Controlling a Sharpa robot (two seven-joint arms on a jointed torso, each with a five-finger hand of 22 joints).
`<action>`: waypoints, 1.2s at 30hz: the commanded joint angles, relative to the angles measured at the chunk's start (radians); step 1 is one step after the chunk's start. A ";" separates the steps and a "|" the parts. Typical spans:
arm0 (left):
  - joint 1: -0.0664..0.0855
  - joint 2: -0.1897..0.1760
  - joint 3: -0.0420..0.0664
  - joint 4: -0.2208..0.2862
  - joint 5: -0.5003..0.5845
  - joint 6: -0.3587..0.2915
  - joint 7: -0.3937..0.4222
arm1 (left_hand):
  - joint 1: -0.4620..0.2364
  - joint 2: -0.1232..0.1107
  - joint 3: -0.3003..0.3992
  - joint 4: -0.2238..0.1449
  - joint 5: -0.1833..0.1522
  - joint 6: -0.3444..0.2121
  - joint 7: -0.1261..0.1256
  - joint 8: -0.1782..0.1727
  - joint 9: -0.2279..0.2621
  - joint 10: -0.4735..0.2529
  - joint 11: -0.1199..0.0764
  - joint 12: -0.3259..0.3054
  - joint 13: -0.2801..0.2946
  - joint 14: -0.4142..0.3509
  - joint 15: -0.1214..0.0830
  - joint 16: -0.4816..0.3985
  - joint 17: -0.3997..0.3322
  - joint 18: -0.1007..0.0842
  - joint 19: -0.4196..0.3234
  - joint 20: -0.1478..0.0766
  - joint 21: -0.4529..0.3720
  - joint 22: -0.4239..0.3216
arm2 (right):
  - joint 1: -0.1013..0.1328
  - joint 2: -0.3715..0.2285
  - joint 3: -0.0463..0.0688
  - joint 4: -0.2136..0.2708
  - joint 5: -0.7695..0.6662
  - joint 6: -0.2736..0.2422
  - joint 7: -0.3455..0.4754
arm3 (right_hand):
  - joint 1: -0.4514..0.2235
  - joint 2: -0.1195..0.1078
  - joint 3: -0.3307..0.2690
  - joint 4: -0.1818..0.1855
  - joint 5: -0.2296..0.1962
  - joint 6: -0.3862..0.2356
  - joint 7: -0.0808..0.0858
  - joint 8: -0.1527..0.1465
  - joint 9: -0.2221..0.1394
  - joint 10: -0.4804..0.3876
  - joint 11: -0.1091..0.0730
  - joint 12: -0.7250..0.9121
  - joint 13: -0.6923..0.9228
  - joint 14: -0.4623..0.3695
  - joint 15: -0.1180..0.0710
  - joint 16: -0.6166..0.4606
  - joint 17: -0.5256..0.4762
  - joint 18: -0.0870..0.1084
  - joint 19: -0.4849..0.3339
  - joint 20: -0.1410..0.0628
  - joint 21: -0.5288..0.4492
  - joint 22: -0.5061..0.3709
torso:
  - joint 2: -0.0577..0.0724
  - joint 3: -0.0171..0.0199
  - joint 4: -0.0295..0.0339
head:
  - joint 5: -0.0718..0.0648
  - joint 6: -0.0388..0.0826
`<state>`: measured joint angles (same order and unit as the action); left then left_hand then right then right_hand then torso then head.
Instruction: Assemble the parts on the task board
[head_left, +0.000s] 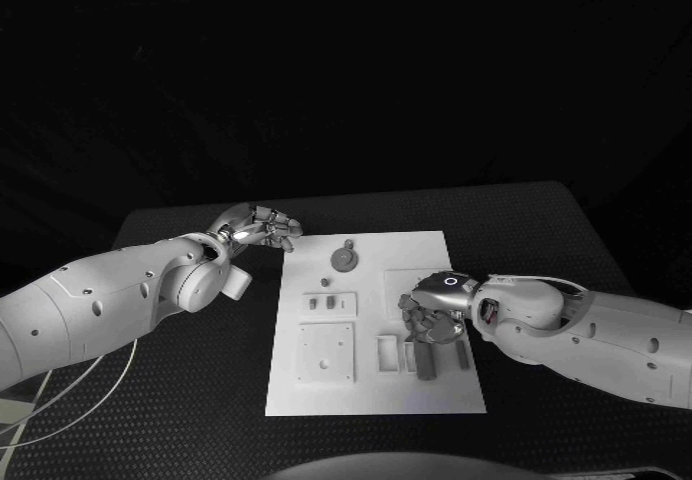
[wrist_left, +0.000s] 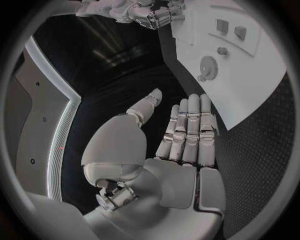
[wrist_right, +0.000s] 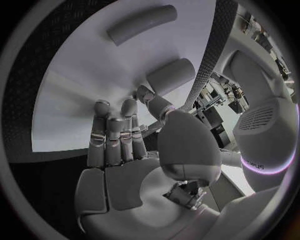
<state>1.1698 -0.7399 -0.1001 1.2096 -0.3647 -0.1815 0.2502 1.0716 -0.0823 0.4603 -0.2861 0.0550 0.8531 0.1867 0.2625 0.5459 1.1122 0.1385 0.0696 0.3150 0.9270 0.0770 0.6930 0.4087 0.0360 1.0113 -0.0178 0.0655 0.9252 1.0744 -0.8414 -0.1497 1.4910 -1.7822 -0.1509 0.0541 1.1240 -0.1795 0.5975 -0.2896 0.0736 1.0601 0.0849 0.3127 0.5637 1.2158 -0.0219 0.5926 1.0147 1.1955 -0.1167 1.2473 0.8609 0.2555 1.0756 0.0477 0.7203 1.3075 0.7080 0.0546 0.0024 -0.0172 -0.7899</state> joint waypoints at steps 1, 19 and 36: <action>0.001 0.002 0.001 0.000 0.006 0.016 0.006 | -0.008 0.000 -0.004 0.000 0.001 -0.006 -0.002 0.004 -0.002 -0.007 0.002 0.000 -0.001 0.005 0.005 -0.003 0.001 0.004 -0.005 0.001 0.002 -0.001 | -0.015 0.002 -0.011 -0.006 -0.022 0.045 0.006 | 0.009 0.000 -0.004 -0.001 0.002 0.009 0.000 0.004 0.001 0.009 0.000 0.007 0.001 0.001 -0.005 0.006 -0.002 0.006 -0.001 -0.008 0.002 0.023 | 0.000 -0.0006 -0.0005 | 0.000 -0.001; 0.001 0.002 0.001 0.000 0.006 0.014 0.003 | -0.007 0.000 -0.004 0.000 0.001 -0.006 -0.002 0.004 -0.002 -0.007 0.001 0.001 -0.002 0.005 0.005 -0.005 0.003 0.004 -0.005 0.001 0.002 -0.002 | -0.018 0.008 -0.017 -0.007 -0.013 0.044 0.012 | -0.001 -0.013 -0.013 0.001 0.002 0.001 0.003 -0.004 -0.002 0.005 0.002 0.002 0.000 -0.005 -0.006 0.010 -0.005 0.006 -0.006 -0.007 0.003 0.021 | 0.000 -0.0009 -0.0003 | 0.003 -0.009; 0.001 0.003 0.001 -0.001 0.006 0.013 0.003 | -0.007 0.001 -0.005 0.000 0.001 -0.007 -0.001 0.004 -0.003 -0.008 0.002 0.000 -0.003 0.006 0.005 -0.007 0.005 0.004 -0.004 0.001 0.002 -0.004 | -0.018 0.012 -0.028 -0.012 -0.021 0.049 0.032 | -0.012 0.012 -0.013 0.005 0.003 0.009 0.003 -0.007 -0.003 0.001 0.003 -0.002 0.001 -0.014 -0.003 0.017 -0.011 0.006 -0.011 -0.002 0.003 0.021 | 0.000 -0.0014 -0.0003 | 0.003 -0.010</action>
<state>1.1698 -0.7390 -0.1002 1.2077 -0.3642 -0.1802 0.2479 1.0716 -0.0822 0.4603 -0.2861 0.0550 0.8531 0.1867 0.2625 0.5441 1.1122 0.1385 0.0696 0.3134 0.9304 0.0804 0.6930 0.4132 0.0358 1.0113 -0.0178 0.0655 0.9221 1.0758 -0.8337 -0.1616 1.4853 -1.7988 -0.1704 0.0662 1.1127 -0.1763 0.5892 -0.2869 0.0735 1.0579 0.0867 0.3021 0.5593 1.2116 -0.0177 0.5916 1.0145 1.1863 -0.1161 1.2614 0.8514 0.2554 1.0699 0.0461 0.7282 1.3075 0.7085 0.0533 0.0021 -0.0136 -0.7997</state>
